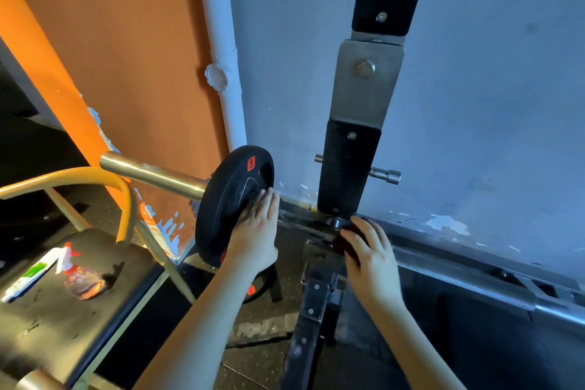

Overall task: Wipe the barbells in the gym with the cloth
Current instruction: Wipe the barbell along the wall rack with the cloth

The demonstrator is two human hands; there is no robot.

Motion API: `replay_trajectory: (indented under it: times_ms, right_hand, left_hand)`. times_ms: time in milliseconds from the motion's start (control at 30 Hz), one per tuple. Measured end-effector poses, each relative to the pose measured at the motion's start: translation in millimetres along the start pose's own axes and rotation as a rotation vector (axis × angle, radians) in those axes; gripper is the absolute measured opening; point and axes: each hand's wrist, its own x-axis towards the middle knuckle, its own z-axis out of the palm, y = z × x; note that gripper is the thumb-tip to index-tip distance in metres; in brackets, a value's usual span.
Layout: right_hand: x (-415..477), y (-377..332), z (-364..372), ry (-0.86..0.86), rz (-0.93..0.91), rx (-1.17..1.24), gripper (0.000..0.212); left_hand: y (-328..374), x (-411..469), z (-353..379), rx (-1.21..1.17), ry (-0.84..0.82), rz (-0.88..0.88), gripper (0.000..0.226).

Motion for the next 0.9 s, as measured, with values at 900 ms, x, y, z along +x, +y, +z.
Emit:
replay_trajectory:
  times_ms: [900]
  right_hand:
    - [2, 3, -8, -0.037, -0.041, -0.06, 0.043]
  left_hand:
    - [4, -8, 9, -0.061, -0.003, -0.084, 0.084]
